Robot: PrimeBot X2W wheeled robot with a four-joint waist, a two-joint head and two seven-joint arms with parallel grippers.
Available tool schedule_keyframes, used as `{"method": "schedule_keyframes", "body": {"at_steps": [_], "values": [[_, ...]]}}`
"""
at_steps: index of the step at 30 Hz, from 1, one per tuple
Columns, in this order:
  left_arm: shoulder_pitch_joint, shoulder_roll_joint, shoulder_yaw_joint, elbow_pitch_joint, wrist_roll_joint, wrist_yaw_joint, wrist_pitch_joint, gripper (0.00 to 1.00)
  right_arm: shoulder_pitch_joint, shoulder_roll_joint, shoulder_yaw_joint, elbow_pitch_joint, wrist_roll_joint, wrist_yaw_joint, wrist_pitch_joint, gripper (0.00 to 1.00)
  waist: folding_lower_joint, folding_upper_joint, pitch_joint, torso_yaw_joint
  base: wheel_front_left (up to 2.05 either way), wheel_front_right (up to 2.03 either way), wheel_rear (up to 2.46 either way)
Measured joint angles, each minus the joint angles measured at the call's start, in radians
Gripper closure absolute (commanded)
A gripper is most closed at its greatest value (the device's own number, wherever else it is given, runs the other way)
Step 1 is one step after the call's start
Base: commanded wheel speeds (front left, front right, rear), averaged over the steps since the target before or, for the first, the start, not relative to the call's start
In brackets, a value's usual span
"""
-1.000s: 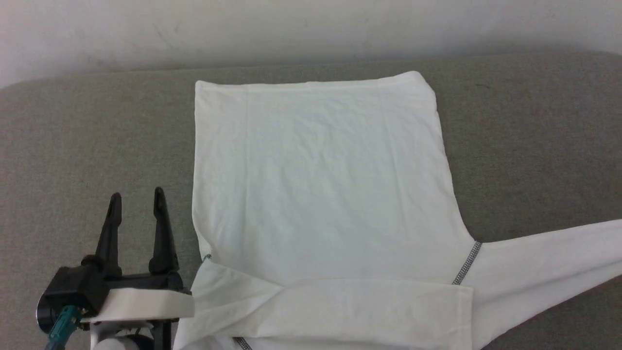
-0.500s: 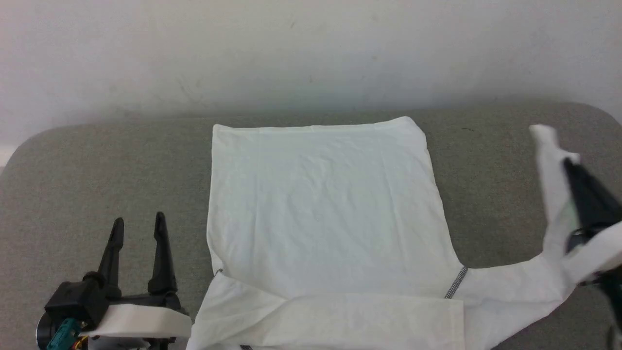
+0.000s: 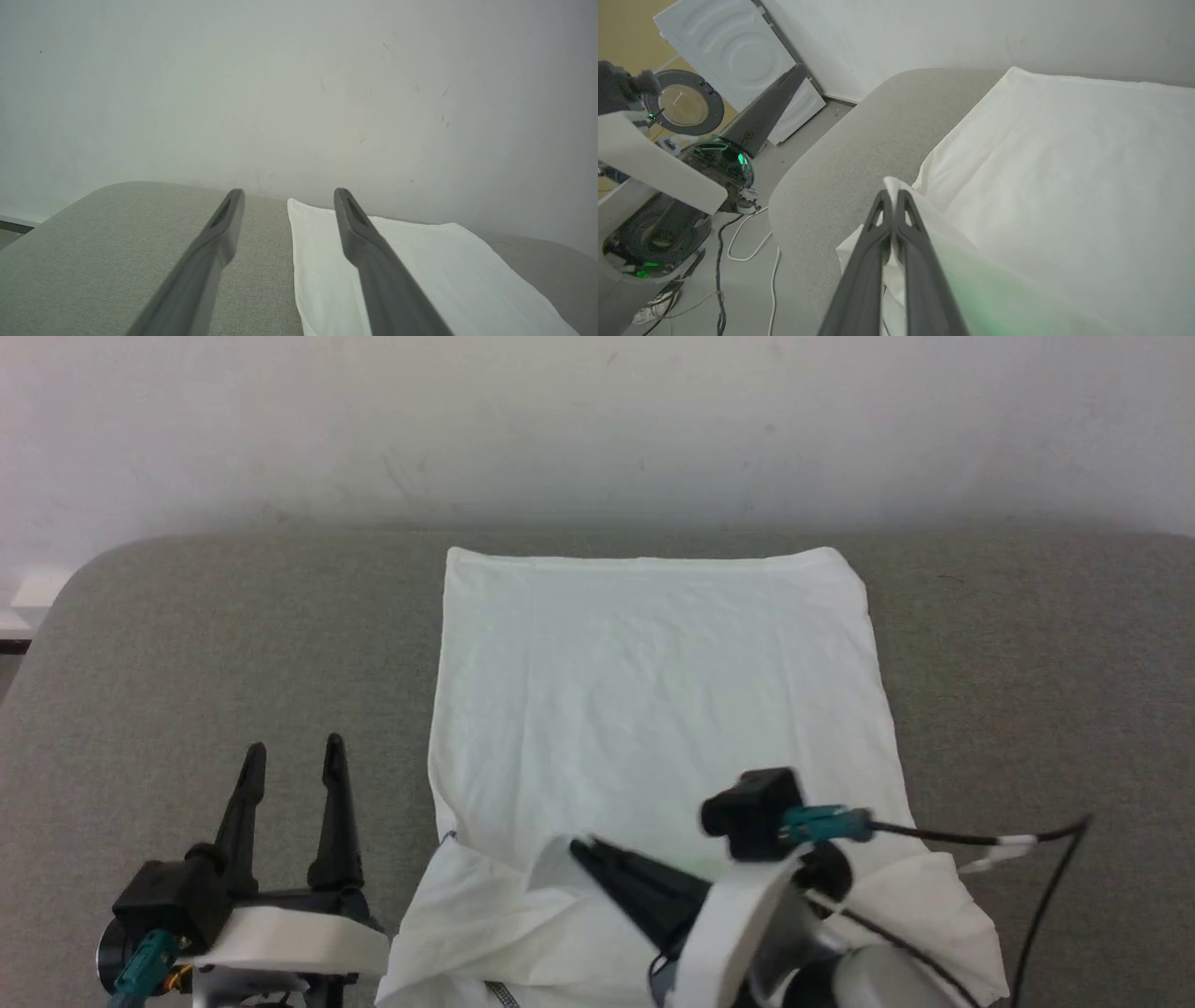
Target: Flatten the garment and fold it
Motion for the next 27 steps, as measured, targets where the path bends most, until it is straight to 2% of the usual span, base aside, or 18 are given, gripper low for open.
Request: {"method": "schedule_keyframes", "body": {"at_steps": [3,7,8,9,10,11,15,19,23,27], "values": [[-0.016,-0.003,-0.009,0.008,0.0,0.0,-0.001,0.0,-0.037,0.004,0.127,0.091,0.033,0.0,-0.028,1.0,0.0,0.0,0.017,0.011,0.0,0.0,0.0],[-0.031,-0.008,-0.017,0.024,0.0,0.0,-0.007,0.0,-0.08,0.006,0.233,0.227,0.079,0.0,-0.108,1.0,0.0001,0.0,0.042,0.022,0.0,0.0,0.0],[-0.034,-0.009,-0.02,0.029,0.0,0.0,-0.011,0.0,-0.096,0.006,0.259,0.264,0.088,0.0,-0.127,0.96,0.0001,0.0,0.049,0.024,0.0,0.0,0.0],[-0.036,-0.011,-0.022,0.034,0.0,0.0,-0.011,0.0,-0.111,0.006,0.282,0.299,0.094,0.0,-0.144,0.65,0.0001,0.0,0.054,0.026,0.0,0.0,0.0],[-0.037,-0.013,-0.024,0.04,0.0,0.0,-0.013,0.0,-0.122,0.006,0.302,0.327,0.106,0.0,-0.168,0.4,0.0001,0.0,0.06,0.027,0.0,0.0,0.0],[-0.038,-0.014,-0.025,0.045,0.0,0.0,-0.017,0.0,-0.135,0.006,0.321,0.349,0.117,0.0,-0.195,0.0,0.0001,0.0,0.065,0.028,0.0,0.0,0.0],[-0.038,-0.012,-0.022,0.062,0.0,0.0,-0.023,0.0,-0.192,0.007,0.354,0.378,0.139,0.0,-0.319,0.0,0.0001,0.0,0.075,0.024,0.0,0.0,0.0],[-0.038,-0.01,-0.013,0.072,-0.003,0.0,-0.027,0.0,-0.221,-0.015,0.319,0.344,0.127,0.0,-0.442,0.0,0.0001,0.0,0.07,0.01,0.0,0.0,0.0],[-0.037,0.0,-0.001,0.076,-0.008,0.005,-0.027,0.0,-0.211,-0.089,0.182,0.304,0.065,0.0,-0.507,0.0,0.0001,0.0,0.055,-0.006,0.0,0.0,0.0],[-0.033,0.007,0.005,0.075,-0.008,0.017,-0.022,0.0,-0.149,-0.149,-0.017,0.258,-0.028,0.0,-0.508,0.0,0.0,0.0,0.038,-0.026,0.0,0.0,0.0]]}}
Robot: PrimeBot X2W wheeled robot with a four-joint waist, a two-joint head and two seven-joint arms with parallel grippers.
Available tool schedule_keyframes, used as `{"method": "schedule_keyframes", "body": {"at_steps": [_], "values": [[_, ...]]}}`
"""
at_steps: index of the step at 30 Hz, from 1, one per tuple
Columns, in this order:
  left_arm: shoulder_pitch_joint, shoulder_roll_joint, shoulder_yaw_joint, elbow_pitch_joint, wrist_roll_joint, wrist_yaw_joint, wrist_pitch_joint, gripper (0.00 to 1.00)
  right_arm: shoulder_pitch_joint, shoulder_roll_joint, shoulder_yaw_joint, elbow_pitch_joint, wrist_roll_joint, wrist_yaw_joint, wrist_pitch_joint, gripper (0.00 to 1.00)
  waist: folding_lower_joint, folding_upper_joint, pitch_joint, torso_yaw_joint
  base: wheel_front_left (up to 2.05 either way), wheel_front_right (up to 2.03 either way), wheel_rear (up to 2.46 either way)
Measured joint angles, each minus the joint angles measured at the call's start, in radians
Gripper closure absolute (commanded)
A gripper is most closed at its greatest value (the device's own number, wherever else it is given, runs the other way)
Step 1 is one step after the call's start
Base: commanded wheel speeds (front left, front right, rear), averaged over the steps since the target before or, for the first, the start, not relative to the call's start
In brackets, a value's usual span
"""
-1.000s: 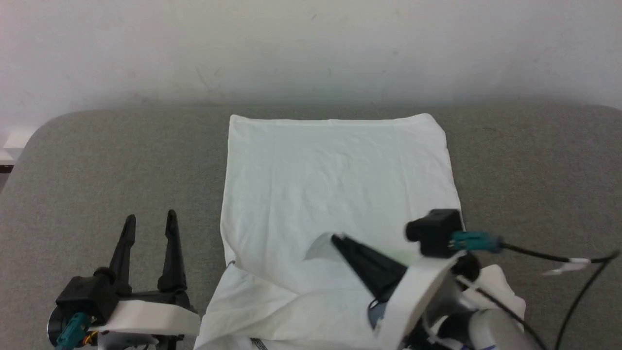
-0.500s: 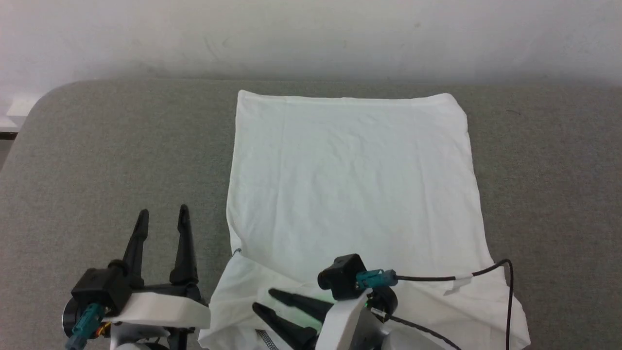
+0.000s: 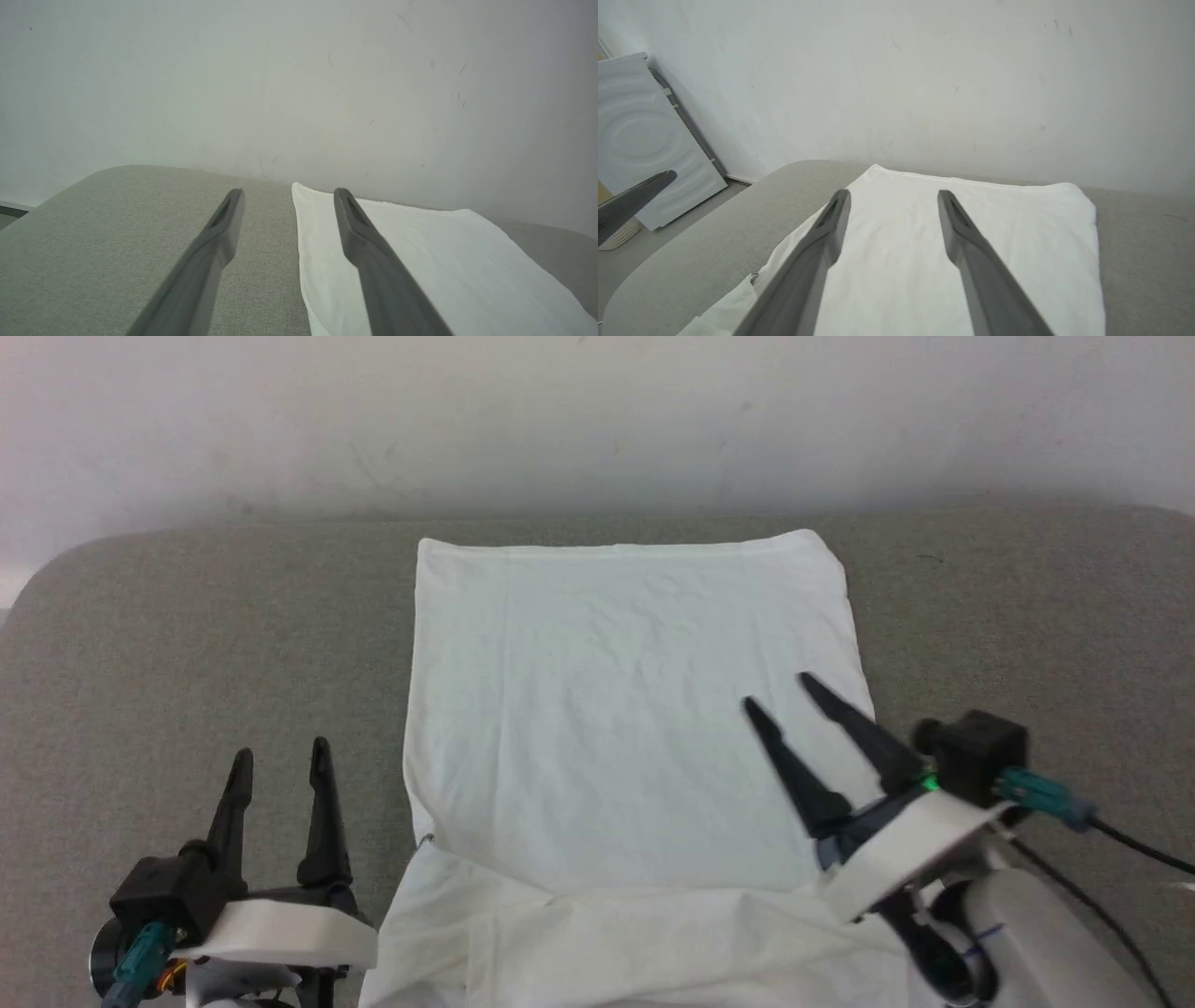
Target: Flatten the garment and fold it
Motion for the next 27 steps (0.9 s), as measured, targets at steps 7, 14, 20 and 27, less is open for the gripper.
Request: {"method": "schedule_keyframes", "body": {"at_steps": [7,14,20,27], "values": [[0.007,0.012,0.01,-0.002,-0.002,0.011,0.013,0.0,0.157,-0.045,-0.363,-0.155,-0.173,0.0,0.093,0.0,-0.0001,0.0002,-0.016,-0.041,0.0,0.0,0.0],[-0.062,0.047,0.03,0.001,-0.016,0.018,0.061,0.0,0.241,-0.014,-0.538,-0.345,-0.236,0.0,0.191,0.0,-0.0002,0.0002,0.024,-0.074,0.0,0.0,0.0],[-0.334,0.118,0.035,0.069,-0.049,-0.019,0.165,0.0,0.224,0.013,-0.559,-0.422,-0.238,0.0,0.211,0.0,0.0,0.0001,0.108,-0.099,0.0,0.0,0.0],[-0.69,0.201,0.009,0.263,-0.095,-0.091,0.382,0.0,0.144,0.028,-0.528,-0.427,-0.225,0.0,0.191,0.0,0.0002,0.0001,0.221,-0.138,0.0,0.0,0.0]]}}
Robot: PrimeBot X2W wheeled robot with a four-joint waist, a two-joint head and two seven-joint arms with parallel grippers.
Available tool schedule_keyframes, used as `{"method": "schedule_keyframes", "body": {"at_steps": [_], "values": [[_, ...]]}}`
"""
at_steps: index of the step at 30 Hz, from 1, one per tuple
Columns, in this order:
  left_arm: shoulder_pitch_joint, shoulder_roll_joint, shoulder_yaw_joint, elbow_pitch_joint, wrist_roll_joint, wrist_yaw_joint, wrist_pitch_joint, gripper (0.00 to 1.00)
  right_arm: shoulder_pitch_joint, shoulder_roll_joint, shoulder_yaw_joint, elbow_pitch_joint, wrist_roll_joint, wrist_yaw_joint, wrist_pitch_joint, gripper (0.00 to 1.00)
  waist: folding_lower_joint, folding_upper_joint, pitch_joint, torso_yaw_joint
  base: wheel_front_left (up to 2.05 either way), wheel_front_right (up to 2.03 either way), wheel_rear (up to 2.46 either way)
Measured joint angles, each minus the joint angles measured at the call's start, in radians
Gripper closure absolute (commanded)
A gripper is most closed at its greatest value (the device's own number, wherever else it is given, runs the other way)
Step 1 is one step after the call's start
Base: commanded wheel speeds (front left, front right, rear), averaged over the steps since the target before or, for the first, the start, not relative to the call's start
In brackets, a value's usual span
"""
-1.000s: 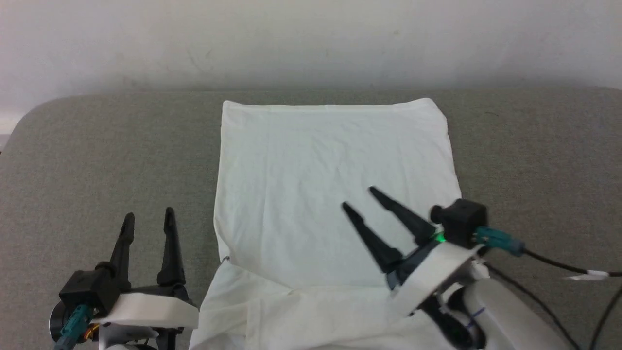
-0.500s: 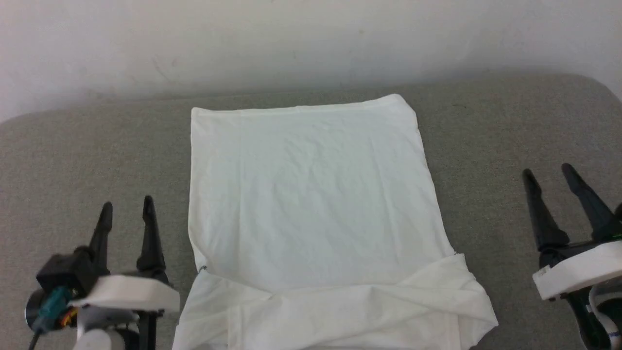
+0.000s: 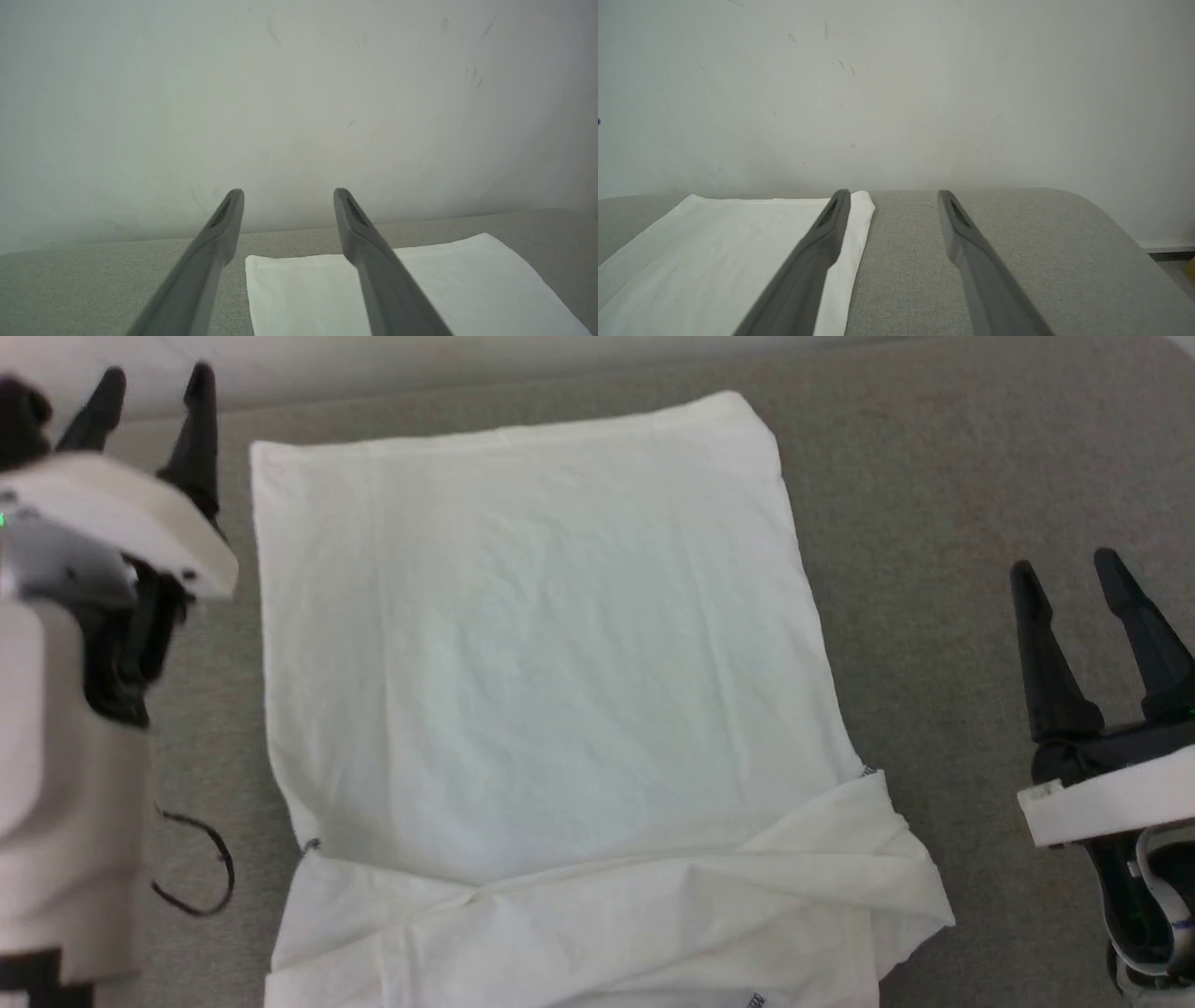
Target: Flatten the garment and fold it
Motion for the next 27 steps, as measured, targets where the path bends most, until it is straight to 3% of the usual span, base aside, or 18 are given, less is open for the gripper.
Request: {"method": "schedule_keyframes", "body": {"at_steps": [3,10,15,22,23,24,25,26,27], "values": [[-0.123,0.021,-0.017,0.106,-0.04,-0.032,0.142,0.0,-0.026,0.002,0.015,0.006,0.007,0.0,-0.011,0.0,0.0001,0.0,0.046,-0.021,0.0,0.0,0.0],[-0.311,0.091,-0.035,0.315,-0.083,-0.04,0.438,0.0,-0.073,0.008,0.068,0.045,0.038,0.0,-0.046,0.0,0.0,0.0,0.134,-0.086,0.0,0.0,0.0],[-0.354,0.148,-0.033,0.382,-0.09,-0.008,0.586,0.0,-0.09,0.008,0.1,0.064,0.06,0.0,-0.063,0.0,-0.0001,0.0,0.185,-0.138,0.0,0.0,0.0],[-0.361,0.227,-0.038,0.389,-0.069,0.036,0.688,0.0,-0.104,-0.001,0.128,0.094,0.091,0.0,-0.079,0.0,-0.0005,0.0,0.25,-0.196,0.0,0.0,0.0],[-0.367,0.232,-0.038,0.384,-0.069,0.044,0.703,0.35,-0.104,-0.003,0.131,0.098,0.095,0.0,-0.079,0.0,-0.0005,0.0,0.258,-0.202,0.0,0.0,0.0],[-0.371,0.235,-0.038,0.379,-0.069,0.051,0.721,0.58,-0.105,-0.006,0.132,0.102,0.098,0.0,-0.079,0.0,-0.0005,0.0,0.265,-0.207,0.0,0.0,0.0],[-0.375,0.241,-0.038,0.375,-0.069,0.056,0.739,0.89,-0.105,-0.008,0.132,0.104,0.102,0.0,-0.079,0.0,-0.0005,0.0,0.27,-0.212,0.0,0.0,0.0],[-0.378,0.247,-0.04,0.369,-0.069,0.058,0.758,1.0,-0.108,-0.011,0.134,0.106,0.104,0.0,-0.079,0.0,-0.0005,0.0,0.276,-0.215,0.0,0.0,0.0],[-0.379,0.249,-0.04,0.363,-0.069,0.066,0.774,1.0,-0.111,-0.014,0.135,0.108,0.108,0.0,-0.079,0.0,-0.0005,0.0,0.28,-0.218,0.0,0.0,0.0]]}}
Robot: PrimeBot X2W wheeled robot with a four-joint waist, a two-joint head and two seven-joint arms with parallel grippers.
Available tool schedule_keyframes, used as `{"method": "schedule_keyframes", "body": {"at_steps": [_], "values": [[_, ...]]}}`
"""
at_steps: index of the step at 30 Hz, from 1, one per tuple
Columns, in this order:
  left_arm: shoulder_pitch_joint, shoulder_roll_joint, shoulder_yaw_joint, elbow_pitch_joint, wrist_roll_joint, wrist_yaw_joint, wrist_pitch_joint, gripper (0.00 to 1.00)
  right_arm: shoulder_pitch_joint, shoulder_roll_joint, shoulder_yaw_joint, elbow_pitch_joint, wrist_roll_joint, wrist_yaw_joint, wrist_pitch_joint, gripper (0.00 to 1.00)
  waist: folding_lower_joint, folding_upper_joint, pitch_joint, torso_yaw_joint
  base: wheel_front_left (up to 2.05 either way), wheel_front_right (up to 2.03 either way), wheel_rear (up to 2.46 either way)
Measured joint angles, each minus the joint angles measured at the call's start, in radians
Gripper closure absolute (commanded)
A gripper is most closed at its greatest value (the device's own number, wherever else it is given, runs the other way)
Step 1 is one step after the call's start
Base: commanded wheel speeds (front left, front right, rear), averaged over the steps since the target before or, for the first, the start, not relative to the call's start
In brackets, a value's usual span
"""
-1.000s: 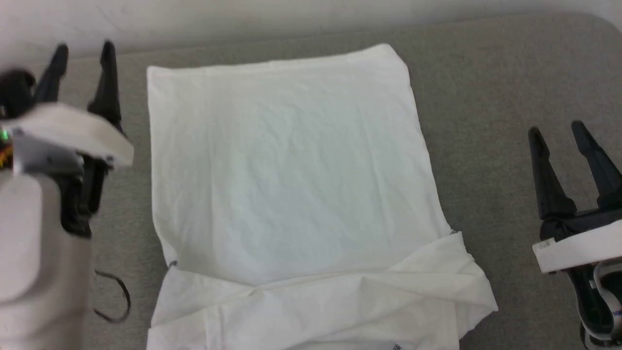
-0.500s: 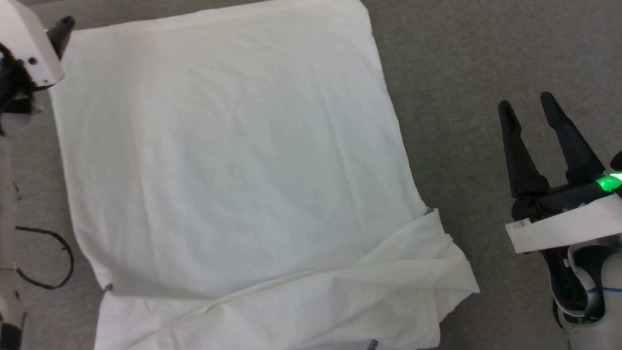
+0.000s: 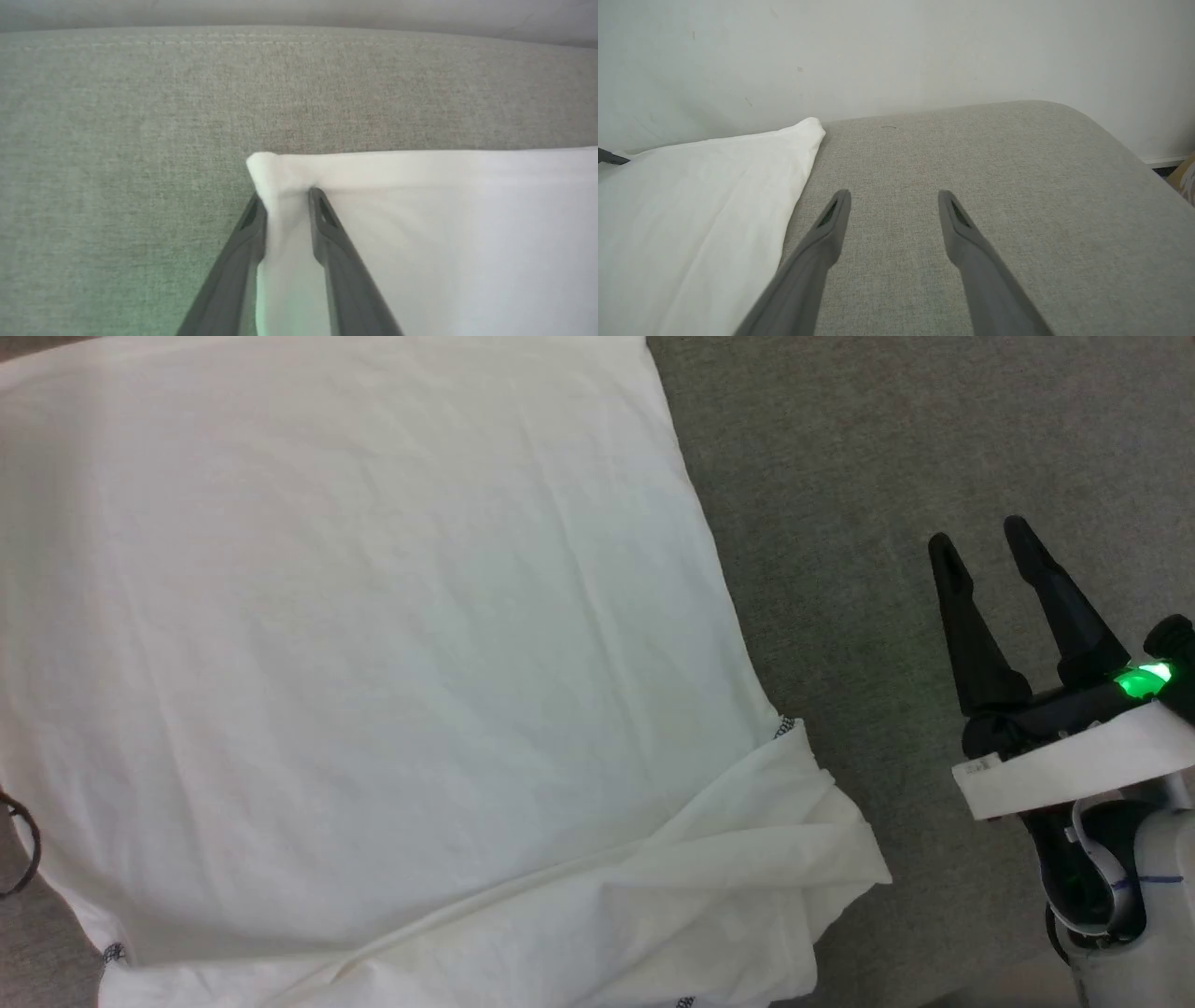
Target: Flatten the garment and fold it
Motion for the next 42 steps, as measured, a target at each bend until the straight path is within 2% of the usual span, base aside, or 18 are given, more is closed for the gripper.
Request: {"method": "schedule_keyframes", "body": {"at_steps": [6,12,17,22,30,39,40,41,42], "values": [[0.014,-0.008,-0.002,-0.034,-0.005,0.017,0.02,1.0,-0.019,-0.021,0.006,0.009,0.017,0.0,0.003,0.0,0.0002,0.0,-0.004,0.003,0.0,0.0,0.0],[0.08,-0.046,-0.009,-0.06,-0.001,0.007,-0.149,1.0,-0.109,-0.061,0.0,0.077,0.064,0.0,0.053,0.0,0.0004,-0.0001,-0.037,0.035,0.0,0.0,0.0],[0.09,-0.109,-0.022,-0.079,-0.001,-0.012,-0.289,1.0,-0.302,-0.098,0.005,0.266,0.137,0.0,0.152,0.0,0.0004,0.0,-0.055,0.087,0.0,0.0,0.0],[0.04,-0.172,-0.051,-0.131,-0.001,-0.038,-0.391,1.0,-0.53,-0.137,0.067,0.474,0.187,0.0,0.256,0.0,0.0004,-0.0001,-0.048,0.155,0.0,0.0,0.0],[-0.029,-0.233,-0.106,-0.183,0.01,-0.068,-0.457,1.0,-0.835,-0.147,0.233,0.722,0.263,0.0,0.453,0.0,0.0005,0.0,0.009,0.253,0.0,0.0,0.0],[-0.059,-0.278,-0.145,-0.197,0.009,-0.089,-0.493,1.0,-1.027,-0.157,0.362,0.945,0.266,0.0,0.585,0.0,0.0001,-0.0001,0.082,0.333,0.0,0.0,0.0],[-0.059,-0.279,-0.146,-0.197,0.009,-0.09,-0.494,1.0,-1.047,-0.162,0.377,0.957,0.27,0.0,0.617,0.51,0.0002,0.0,0.087,0.339,0.0,0.0,0.0],[-0.059,-0.281,-0.147,-0.195,0.009,-0.09,-0.494,1.0,-1.066,-0.166,0.385,0.969,0.278,0.0,0.645,0.73,0.0001,0.0,0.092,0.344,0.0,0.0,0.0],[-0.059,-0.281,-0.148,-0.193,0.009,-0.09,-0.497,1.0,-1.082,-0.17,0.392,0.978,0.288,0.0,0.67,1.0,0.0001,-0.0001,0.095,0.349,0.0,0.0,0.0]]}}
